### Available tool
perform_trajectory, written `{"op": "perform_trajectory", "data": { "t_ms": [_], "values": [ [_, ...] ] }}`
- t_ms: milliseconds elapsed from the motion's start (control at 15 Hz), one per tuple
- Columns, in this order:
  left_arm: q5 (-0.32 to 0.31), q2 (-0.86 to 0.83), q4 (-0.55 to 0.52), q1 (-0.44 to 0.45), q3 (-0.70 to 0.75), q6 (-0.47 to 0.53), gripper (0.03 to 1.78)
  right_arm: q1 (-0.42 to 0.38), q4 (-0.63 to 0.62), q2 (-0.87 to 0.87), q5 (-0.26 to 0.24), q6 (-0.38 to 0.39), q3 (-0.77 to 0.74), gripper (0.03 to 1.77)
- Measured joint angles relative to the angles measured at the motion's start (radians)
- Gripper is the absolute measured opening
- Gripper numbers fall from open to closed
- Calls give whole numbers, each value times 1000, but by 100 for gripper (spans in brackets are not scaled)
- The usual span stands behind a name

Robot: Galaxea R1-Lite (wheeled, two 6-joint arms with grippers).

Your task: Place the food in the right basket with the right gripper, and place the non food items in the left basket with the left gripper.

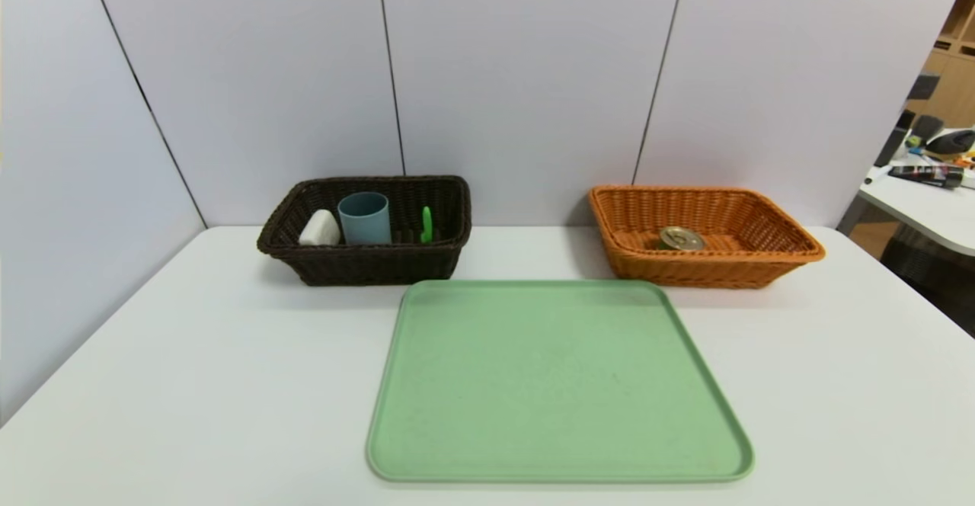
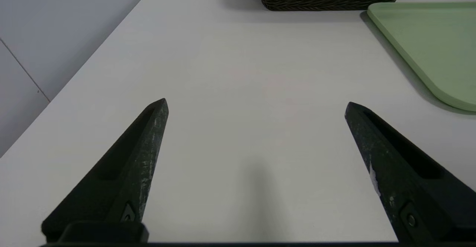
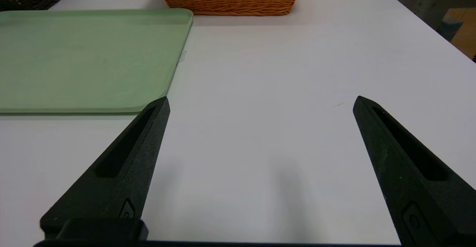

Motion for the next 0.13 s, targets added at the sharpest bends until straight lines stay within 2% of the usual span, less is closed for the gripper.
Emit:
{"op": "perform_trajectory", "data": {
  "t_ms": [133],
  "values": [
    [0, 0, 0, 0, 0, 0, 169, 0, -2, 0, 1, 0, -1, 170]
  ]
}}
